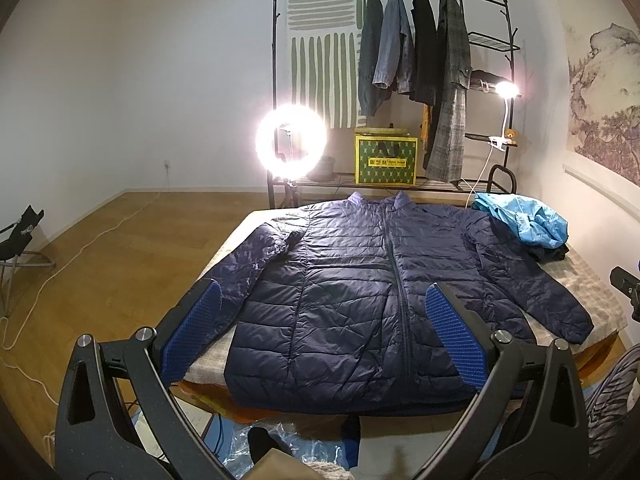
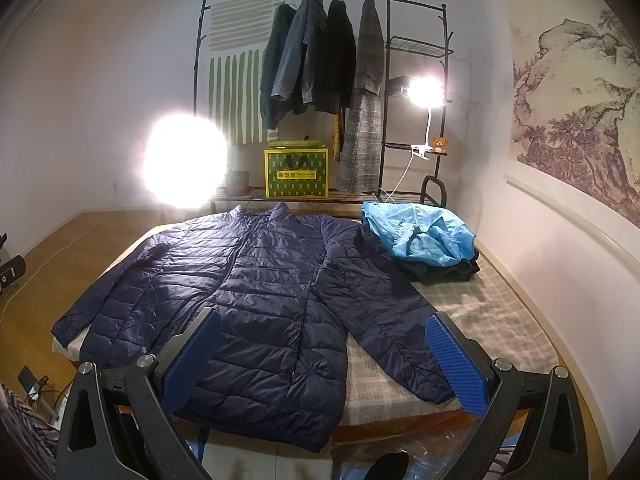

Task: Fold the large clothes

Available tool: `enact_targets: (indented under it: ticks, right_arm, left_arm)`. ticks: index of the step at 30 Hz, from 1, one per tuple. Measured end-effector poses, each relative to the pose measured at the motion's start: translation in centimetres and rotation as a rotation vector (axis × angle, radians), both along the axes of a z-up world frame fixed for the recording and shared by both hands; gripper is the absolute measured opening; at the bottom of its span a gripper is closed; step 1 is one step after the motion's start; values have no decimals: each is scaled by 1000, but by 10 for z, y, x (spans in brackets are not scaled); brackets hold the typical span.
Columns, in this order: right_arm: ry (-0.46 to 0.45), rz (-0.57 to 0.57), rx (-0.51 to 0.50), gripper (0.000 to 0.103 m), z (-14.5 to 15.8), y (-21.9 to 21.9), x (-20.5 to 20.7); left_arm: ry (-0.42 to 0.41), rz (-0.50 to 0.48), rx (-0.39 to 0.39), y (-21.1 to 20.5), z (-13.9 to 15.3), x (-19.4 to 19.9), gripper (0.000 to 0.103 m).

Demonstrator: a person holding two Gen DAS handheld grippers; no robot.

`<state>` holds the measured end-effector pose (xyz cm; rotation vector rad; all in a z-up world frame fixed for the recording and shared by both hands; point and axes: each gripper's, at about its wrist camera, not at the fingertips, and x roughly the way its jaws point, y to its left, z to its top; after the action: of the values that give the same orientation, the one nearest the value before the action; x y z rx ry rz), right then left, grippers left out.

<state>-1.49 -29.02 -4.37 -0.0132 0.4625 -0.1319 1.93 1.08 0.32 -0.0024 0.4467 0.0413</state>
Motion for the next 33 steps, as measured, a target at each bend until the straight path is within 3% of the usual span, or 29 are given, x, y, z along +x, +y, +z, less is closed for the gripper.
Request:
enact_targets:
  ticks: [22, 33]
  right_arm:
    - [22, 24, 27, 103, -7, 2, 23]
    - [-37, 173, -2, 103, 1, 34, 79]
  left_arm:
    - [28, 25, 15, 2, -22, 24, 103]
    - [95, 116, 6, 60, -39, 77, 103]
